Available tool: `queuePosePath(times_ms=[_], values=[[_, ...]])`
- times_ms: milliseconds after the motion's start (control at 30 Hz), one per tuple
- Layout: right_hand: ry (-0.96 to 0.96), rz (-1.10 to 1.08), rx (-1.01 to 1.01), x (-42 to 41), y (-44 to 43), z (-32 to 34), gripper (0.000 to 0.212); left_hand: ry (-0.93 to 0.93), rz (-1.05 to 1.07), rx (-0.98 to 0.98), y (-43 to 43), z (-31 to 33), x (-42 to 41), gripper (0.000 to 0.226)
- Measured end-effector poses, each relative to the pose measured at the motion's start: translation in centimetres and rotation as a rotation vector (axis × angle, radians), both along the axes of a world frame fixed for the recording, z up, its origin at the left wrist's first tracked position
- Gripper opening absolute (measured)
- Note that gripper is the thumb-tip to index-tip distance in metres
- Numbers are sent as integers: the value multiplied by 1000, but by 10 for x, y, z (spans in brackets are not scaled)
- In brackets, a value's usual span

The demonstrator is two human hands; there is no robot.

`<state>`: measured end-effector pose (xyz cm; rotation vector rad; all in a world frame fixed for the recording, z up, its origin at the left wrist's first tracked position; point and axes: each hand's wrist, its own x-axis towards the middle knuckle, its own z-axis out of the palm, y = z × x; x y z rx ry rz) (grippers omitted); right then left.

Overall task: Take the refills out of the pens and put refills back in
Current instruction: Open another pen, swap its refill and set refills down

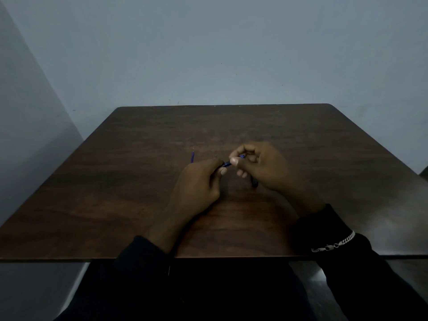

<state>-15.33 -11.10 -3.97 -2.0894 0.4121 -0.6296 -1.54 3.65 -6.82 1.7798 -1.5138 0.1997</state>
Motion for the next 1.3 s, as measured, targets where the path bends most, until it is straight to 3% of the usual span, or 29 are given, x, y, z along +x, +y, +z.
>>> queuePosePath(times_ms=[200,333,667,733,800,833,900,1100,1167,1300], values=[[-27,66,-34,-2,1,3,29,12,4,13,-1,0,-1,12],[-30,-32,29,0,0,1,10,9,-6,7,-1,0,0,15],[1,47,-128,-3,0,2,24,9,2,10,0,-3,1,16],[-12,68,-69,-4,1,2,29,8,0,15,-1,-3,1,14],[-31,4,49,-2,2,1,20,5,-1,6,-1,-3,1,15],[-23,-43,58,-1,2,1,11,5,0,2,-1,-2,1,17],[8,-81,9,0,1,1,16,6,-4,5,0,-3,1,19],[-54,15,64,-1,1,1,11,31,-38,-22,0,-2,0,17],[-81,26,76,-1,0,1,15,53,-44,-44,0,-2,-1,11],[-129,33,83,-2,-3,2,28,67,-48,-67,1,-1,-1,22]])
